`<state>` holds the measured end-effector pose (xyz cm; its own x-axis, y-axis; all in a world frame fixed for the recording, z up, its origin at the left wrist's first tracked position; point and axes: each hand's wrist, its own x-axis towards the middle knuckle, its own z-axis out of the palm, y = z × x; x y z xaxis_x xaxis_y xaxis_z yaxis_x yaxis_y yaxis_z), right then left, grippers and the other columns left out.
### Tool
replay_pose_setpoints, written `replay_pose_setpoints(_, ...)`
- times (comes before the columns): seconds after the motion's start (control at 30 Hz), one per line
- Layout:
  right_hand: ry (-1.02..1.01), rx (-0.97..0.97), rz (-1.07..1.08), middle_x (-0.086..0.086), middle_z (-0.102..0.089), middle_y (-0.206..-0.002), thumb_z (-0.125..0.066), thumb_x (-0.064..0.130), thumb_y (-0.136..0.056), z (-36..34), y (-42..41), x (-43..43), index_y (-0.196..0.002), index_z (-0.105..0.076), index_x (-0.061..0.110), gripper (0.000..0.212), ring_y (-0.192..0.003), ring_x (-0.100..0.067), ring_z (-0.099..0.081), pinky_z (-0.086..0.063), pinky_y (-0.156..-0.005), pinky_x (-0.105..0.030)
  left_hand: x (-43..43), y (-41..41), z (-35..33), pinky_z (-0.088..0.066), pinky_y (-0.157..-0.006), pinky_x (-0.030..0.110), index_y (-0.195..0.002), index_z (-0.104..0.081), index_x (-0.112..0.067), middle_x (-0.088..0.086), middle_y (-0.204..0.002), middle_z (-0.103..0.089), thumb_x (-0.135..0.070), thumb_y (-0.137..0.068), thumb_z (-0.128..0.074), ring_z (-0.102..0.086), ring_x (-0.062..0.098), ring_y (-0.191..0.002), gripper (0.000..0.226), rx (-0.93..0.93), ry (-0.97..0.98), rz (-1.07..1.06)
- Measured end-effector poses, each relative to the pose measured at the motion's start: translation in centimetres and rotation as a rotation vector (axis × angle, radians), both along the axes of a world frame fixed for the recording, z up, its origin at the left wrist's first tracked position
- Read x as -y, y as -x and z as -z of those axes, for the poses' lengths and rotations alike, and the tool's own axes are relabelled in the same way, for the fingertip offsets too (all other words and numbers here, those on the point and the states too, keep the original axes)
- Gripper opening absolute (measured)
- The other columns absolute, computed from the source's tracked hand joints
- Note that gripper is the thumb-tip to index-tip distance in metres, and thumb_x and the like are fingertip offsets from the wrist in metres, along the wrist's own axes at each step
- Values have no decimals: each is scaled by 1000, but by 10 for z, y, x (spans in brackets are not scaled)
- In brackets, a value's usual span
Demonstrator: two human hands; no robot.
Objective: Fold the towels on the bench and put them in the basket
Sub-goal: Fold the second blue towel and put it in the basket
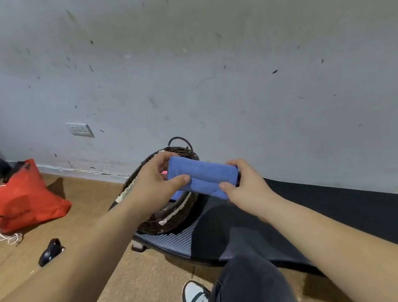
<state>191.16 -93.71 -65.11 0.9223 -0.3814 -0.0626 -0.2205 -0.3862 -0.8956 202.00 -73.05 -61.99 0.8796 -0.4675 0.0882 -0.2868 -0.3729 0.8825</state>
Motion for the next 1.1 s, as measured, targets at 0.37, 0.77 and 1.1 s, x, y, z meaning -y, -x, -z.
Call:
replay_pose_setpoints(0.37,-62,-101,-117,-2,-69,-113,-64,25,-90,-4,-76,-47,-137,-54,23,48,-86,-13,-62,-46,-75,-27,-71,-79,-9,-58,-71,40,-104,-57,-32,-1,-92,-66,-23,-75,-79,-64,23,-81,38,127,-565,-167)
replay_pose_setpoints(0.77,-75,-128,-129,2,-65,-117,-66,23,-94,8,-86,-41,-140,-54,21,48,-99,-10,-63,-51,-82,-27,-41,-103,28,-52,-64,32,-107,-61,-18,5,-92,-61,-18,-75,-66,-63,26,-83,32,59,-1182,0)
replay_pose_setpoints(1.1,-34,-135,-131,8,-61,-120,-66,26,-94,13,-87,-34,-135,-59,23,42,-112,-4,-59,-55,-99,-37,-9,-107,53,-46,-86,37,-137,-56,-21,8,-136,-47,-19,-91,-63,-45,30,-129,47,375,-1475,59)
